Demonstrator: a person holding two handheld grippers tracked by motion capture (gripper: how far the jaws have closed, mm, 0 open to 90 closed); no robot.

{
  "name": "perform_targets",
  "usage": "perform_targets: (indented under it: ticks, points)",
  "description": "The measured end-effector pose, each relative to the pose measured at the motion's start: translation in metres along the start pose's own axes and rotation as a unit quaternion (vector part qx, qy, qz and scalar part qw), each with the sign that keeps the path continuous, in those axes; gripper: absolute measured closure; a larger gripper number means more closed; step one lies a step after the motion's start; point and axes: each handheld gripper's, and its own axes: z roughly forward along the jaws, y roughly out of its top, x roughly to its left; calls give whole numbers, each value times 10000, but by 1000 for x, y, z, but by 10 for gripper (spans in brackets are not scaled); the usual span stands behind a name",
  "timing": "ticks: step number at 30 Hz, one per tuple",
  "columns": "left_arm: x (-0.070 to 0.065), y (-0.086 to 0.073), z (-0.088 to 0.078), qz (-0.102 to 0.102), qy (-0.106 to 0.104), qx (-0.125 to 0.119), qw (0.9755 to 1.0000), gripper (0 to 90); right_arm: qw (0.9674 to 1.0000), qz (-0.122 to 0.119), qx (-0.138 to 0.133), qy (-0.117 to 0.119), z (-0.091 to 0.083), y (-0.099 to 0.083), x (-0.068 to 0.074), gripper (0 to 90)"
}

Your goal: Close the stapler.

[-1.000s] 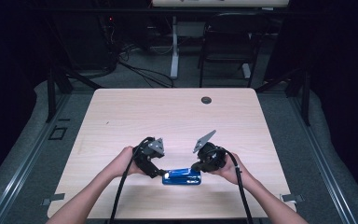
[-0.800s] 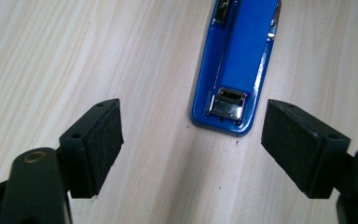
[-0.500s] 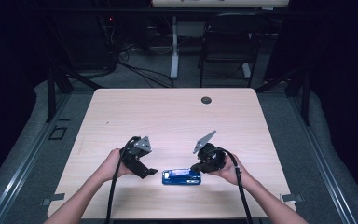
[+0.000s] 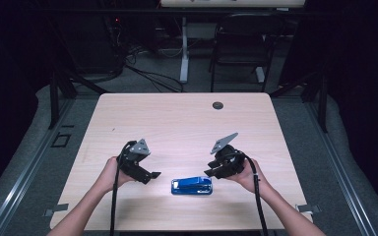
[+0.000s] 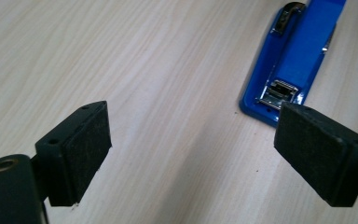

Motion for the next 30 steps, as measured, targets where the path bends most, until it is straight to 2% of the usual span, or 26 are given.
perform_targets:
  ticks: [1, 7, 12, 13, 17, 18, 19, 20, 22, 24, 25, 26, 28, 29, 30]
  points:
    - [1, -1, -1, -19, 17, 1, 10000, 98, 9999, -8, -17, -149, -3, 0, 0, 545]
    - [7, -12, -9, -273, 253, 24, 9993, 73, 9989, 71, -78, -467, -14, -3, -5, 359]
    - [14, -23, -12, -486, 517, 198, 9973, 43, 9968, 267, -38, -757, -22, -11, -11, 234]
    - [16, -25, -13, -528, 581, 186, 9967, 28, 9960, 339, -49, -825, -26, -15, -14, 182]
    - [26, -33, -16, -813, 882, 81, 9927, 6, 9920, 579, -134, -1110, -37, -28, -22, 138]
    - [29, -35, -17, -908, 953, 41, 9913, 5, 9909, 621, -59, -1190, -40, -31, -25, 129]
    - [32, -38, -17, -981, 1024, 11, 9899, 5, 9902, 709, -37, -1200, -43, -35, -28, 107]
    - [32, -38, -17, -981, 1024, 11, 9899, 5, 9902, 709, -37, -1200, -43, -35, -28, 107]
    - [41, -46, -19, -1222, 1180, -27, 9855, 4, 9866, 955, 5, -1321, -49, -49, -37, 59]
    - [47, -51, -19, -1397, 1257, -43, 9822, 4, 9846, 1045, 31, -1401, -51, -56, -41, 24]
    - [47, -51, -19, -1397, 1257, -43, 9822, 4, 9846, 1045, 31, -1401, -51, -56, -41, 24]
    - [51, -55, -18, -1517, 1357, -52, 9791, 4, 9826, 1154, 26, -1458, -51, -62, -45, 0]
    - [52, -56, -18, -1535, 1359, -20, 9788, 4, 9810, 1196, 45, -1527, -51, -67, -50, 0]
    - [54, -58, -18, -1575, 1390, -9, 9777, 4, 9810, 1196, 45, -1527, -51, -67, -50, 0]
    - [57, -61, -18, -1635, 1422, -16, 9762, 4, 9790, 1242, -7, -1617, -50, -68, -50, 0]
